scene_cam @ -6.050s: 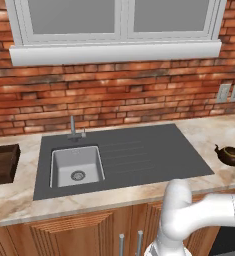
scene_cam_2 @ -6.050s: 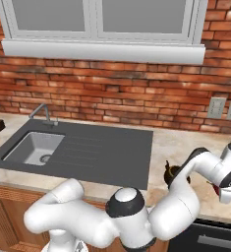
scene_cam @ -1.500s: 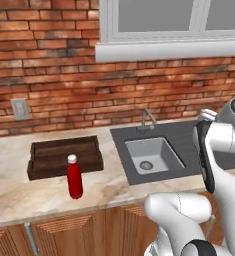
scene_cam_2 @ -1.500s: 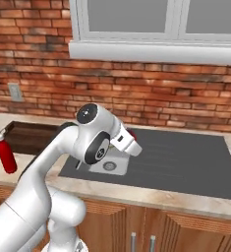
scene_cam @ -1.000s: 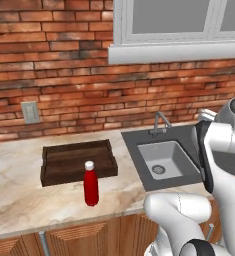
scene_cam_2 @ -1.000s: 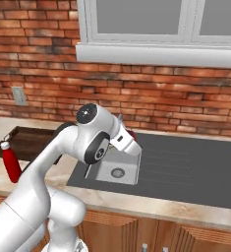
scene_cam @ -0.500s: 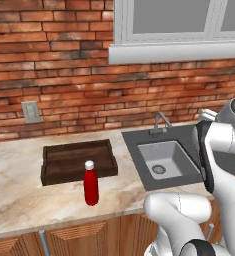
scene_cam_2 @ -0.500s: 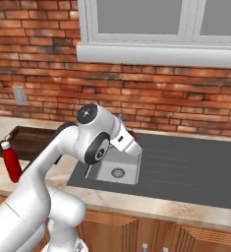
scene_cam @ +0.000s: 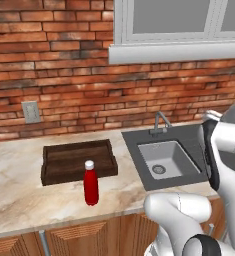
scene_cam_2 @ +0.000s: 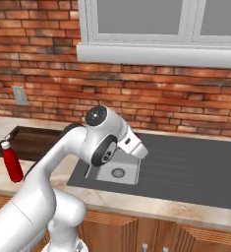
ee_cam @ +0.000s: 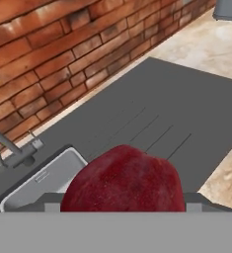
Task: Pick up all produce items and place them in the sink. Turn on the sink faucet to wash them. Then turn the sink off and put them in the tray.
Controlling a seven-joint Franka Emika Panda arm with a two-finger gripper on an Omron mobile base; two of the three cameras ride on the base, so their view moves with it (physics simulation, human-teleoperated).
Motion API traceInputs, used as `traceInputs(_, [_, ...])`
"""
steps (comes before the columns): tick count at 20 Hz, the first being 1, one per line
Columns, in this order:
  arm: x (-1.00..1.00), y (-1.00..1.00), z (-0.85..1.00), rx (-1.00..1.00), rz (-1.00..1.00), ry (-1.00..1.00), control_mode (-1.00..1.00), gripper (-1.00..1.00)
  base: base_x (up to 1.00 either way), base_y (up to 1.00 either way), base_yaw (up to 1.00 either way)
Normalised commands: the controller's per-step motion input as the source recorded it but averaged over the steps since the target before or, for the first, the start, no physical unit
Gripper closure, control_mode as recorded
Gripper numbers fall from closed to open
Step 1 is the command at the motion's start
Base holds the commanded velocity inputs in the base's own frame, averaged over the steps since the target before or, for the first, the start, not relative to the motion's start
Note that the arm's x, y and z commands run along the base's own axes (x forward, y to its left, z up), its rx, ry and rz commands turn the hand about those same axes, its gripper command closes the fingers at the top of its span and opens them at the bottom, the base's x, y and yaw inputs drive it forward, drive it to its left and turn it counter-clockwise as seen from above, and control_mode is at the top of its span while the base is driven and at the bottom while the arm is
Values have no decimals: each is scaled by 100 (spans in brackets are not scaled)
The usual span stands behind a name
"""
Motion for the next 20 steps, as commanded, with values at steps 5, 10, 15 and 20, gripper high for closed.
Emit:
traceInputs(5, [0,-3,-32,2,31,8,-100,100,0,0,0])
traceInputs(10, [22,9,-42,4,49,6,-100,100,0,0,0])
traceInputs(15, [21,16,-48,4,49,6,-100,100,0,0,0])
traceInputs(20, [21,36,-46,0,36,15,-100,100,0,0,0])
